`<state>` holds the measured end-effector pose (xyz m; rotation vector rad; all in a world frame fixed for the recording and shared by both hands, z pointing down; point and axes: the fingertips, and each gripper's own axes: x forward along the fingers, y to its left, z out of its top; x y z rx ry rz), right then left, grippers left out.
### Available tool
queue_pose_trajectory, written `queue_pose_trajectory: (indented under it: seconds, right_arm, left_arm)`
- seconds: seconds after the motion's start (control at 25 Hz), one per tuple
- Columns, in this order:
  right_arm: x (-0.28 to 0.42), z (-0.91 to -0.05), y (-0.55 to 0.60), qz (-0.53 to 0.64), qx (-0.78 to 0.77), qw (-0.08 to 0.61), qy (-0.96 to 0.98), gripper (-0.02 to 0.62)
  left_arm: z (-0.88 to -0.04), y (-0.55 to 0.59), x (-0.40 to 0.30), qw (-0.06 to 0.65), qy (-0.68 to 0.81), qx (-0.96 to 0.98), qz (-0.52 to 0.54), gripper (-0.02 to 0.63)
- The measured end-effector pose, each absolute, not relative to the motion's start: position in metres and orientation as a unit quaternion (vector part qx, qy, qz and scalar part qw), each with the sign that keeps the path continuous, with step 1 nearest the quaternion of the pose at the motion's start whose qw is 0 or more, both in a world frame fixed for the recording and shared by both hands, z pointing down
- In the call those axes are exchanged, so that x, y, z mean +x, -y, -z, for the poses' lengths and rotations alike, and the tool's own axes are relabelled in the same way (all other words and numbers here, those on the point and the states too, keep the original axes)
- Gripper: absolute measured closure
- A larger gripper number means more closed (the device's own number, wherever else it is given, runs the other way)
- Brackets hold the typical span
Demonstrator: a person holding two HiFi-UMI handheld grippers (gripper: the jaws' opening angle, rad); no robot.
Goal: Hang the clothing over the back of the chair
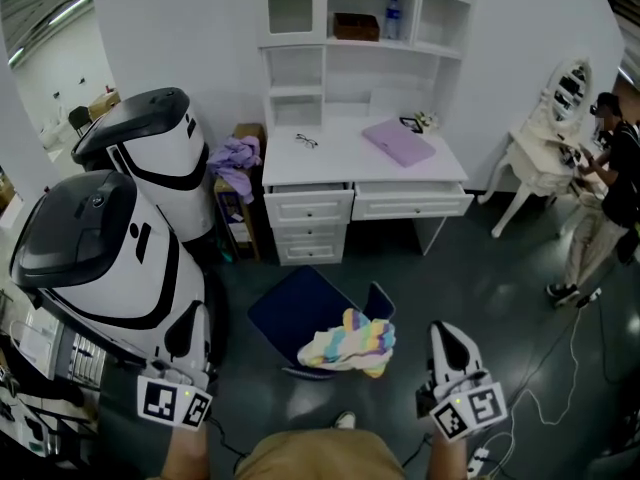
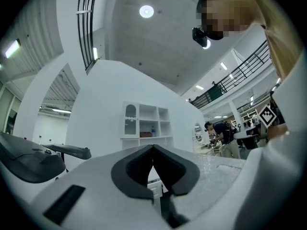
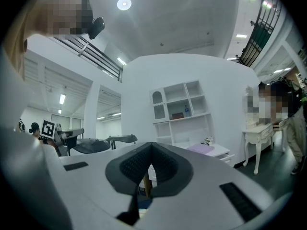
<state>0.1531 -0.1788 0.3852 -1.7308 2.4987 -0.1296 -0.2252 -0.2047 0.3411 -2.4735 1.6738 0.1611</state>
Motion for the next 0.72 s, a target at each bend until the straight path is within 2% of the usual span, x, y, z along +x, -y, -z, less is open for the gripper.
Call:
queue_pose_trajectory:
  seconds: [0.72]
  right_arm:
    - [0.108, -0.399, 0.177, 0.059, -0.543, 0.034, -0.837, 0.592]
  left_arm:
    - [-0.36, 0.171, -0.263, 0.06, -0.58, -0.811, -0.04, 0.601]
